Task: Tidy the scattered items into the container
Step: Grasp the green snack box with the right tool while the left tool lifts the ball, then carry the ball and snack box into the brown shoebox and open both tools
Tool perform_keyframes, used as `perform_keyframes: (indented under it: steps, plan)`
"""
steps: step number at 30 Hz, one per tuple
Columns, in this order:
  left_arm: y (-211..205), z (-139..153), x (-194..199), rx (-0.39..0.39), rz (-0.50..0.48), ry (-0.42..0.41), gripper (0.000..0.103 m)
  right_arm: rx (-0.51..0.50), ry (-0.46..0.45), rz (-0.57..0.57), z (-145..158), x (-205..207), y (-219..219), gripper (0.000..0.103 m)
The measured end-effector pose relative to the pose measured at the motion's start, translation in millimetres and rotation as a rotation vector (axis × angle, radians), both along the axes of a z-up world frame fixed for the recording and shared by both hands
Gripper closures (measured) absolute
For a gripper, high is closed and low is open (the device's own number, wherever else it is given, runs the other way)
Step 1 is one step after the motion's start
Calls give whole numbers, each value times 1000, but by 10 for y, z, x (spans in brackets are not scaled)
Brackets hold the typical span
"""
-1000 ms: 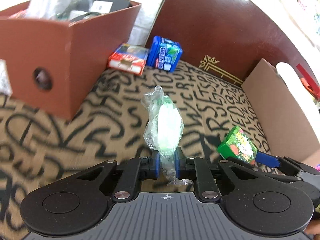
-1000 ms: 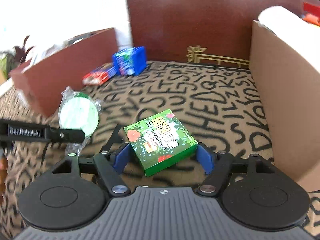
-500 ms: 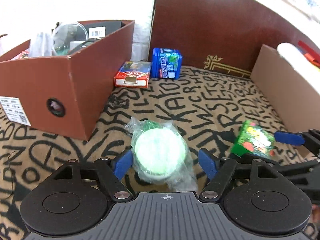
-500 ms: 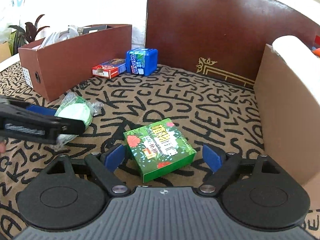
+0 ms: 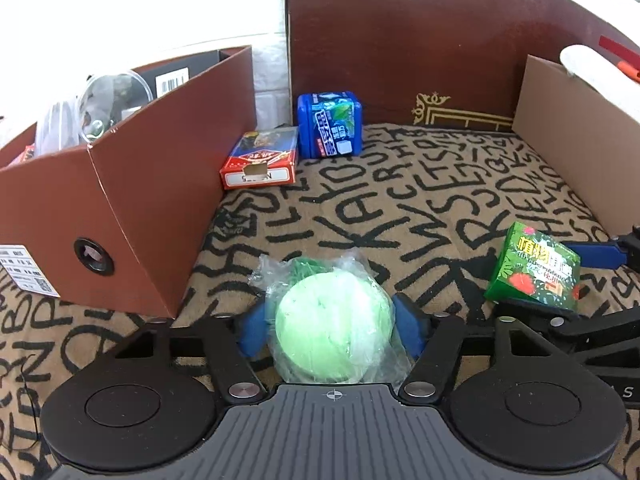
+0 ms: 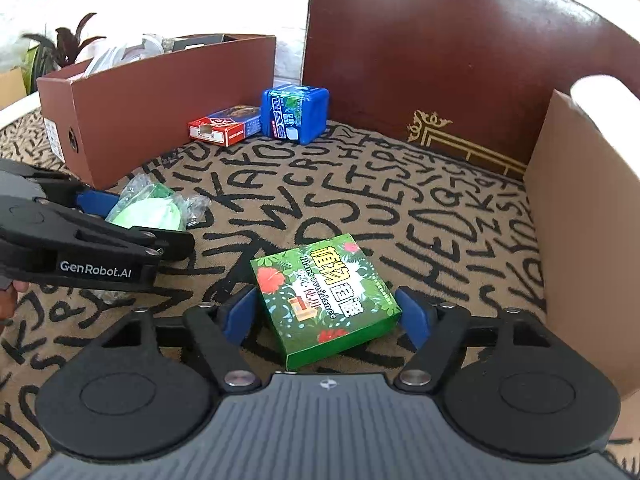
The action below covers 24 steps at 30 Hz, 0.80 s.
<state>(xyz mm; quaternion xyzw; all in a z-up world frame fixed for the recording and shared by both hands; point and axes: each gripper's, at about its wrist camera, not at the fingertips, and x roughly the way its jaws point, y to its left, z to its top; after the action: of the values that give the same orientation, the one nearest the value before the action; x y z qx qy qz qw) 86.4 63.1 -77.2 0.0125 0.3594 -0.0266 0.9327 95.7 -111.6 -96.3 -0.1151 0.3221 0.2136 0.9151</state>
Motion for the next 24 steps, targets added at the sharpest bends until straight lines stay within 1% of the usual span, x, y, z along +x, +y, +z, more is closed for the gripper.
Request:
perform_keyframes:
  steps: [2, 5, 8, 11, 15, 17, 21, 24]
  plan:
    - [43, 31, -10, -32, -2, 17, 43, 8, 15, -12, 15, -8, -12, 28]
    - [92, 77, -84, -58, -8, 33, 43, 38, 41, -10, 71, -47, -26, 29]
    - [151, 162, -221, -98, -11, 36, 43, 73, 36, -7, 179, -120, -16, 29]
    - [213, 324, -394, -119, -25, 1, 43, 97, 11, 11, 342, -186, 34, 29]
    - [379, 630, -583, -170, -35, -58, 43, 125, -44, 57, 608, -263, 179, 29]
    - [487, 805, -642, -175, -23, -92, 43, 149, -67, 77, 745, -270, 274, 29]
    - [770, 1153, -674, -182, 17, -183, 43, 200, -91, 111, 978, -219, 505, 29]
    - [1009, 1354, -566, -186, 61, -232, 43, 235, -114, 127, 1154, -123, 728, 29]
